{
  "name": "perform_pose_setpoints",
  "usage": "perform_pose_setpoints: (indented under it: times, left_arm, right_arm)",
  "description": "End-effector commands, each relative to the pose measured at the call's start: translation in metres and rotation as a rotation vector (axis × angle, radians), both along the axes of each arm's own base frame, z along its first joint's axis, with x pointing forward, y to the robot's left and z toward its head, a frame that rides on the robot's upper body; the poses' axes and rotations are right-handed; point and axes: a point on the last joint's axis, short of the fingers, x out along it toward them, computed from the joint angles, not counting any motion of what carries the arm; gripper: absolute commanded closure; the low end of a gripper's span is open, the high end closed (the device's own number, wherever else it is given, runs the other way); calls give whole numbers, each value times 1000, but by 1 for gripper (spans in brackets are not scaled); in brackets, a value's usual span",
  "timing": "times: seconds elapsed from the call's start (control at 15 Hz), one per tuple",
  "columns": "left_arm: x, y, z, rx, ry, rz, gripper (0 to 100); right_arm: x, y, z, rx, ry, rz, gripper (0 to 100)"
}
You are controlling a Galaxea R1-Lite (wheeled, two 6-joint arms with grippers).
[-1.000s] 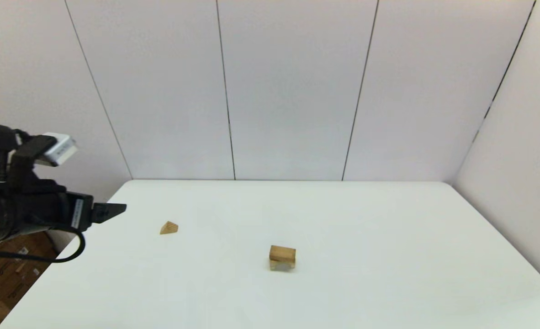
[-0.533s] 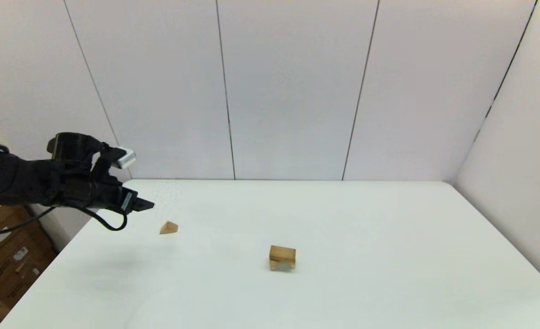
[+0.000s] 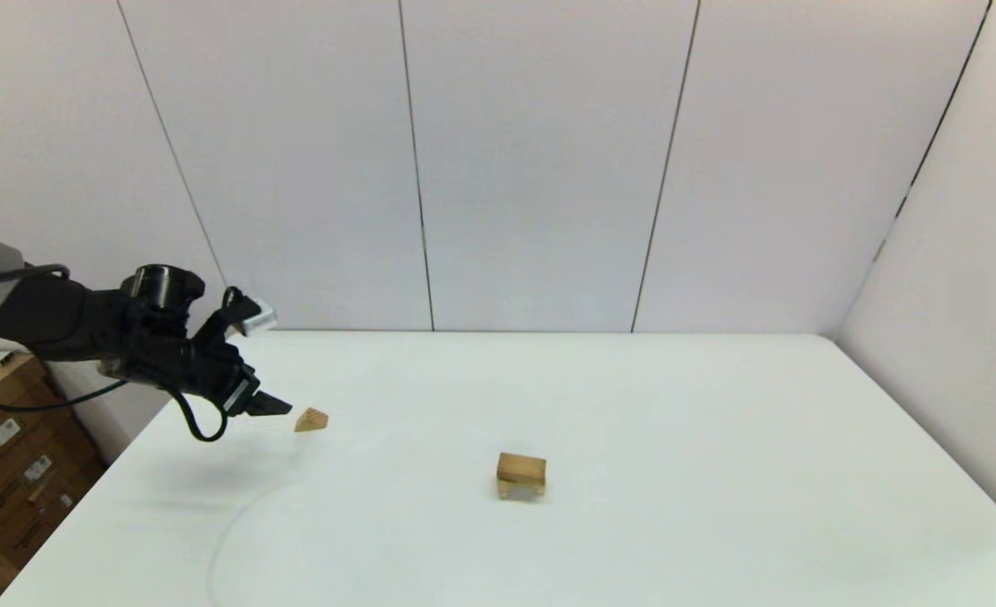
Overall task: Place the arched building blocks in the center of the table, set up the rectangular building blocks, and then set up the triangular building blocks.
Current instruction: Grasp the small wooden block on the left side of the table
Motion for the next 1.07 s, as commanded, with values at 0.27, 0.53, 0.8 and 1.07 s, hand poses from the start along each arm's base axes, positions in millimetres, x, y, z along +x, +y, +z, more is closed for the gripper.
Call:
perform_pose_setpoints:
  times: [0.27,0.53,0.8,1.07]
  left_arm:
    - [0,-11,16,43,74,-174,0]
    - [2,-11,15,72,111,-253,0]
    - [17,-9,3,72,150,-279,0]
    - [31,-7,-14,68,162,-280,0]
  right_arm:
    - [0,0,0,0,-1,0,0]
    - [0,0,0,0,-1,0,0]
    - [0,0,0,0,-1,0,0]
    - [0,0,0,0,-1,0,0]
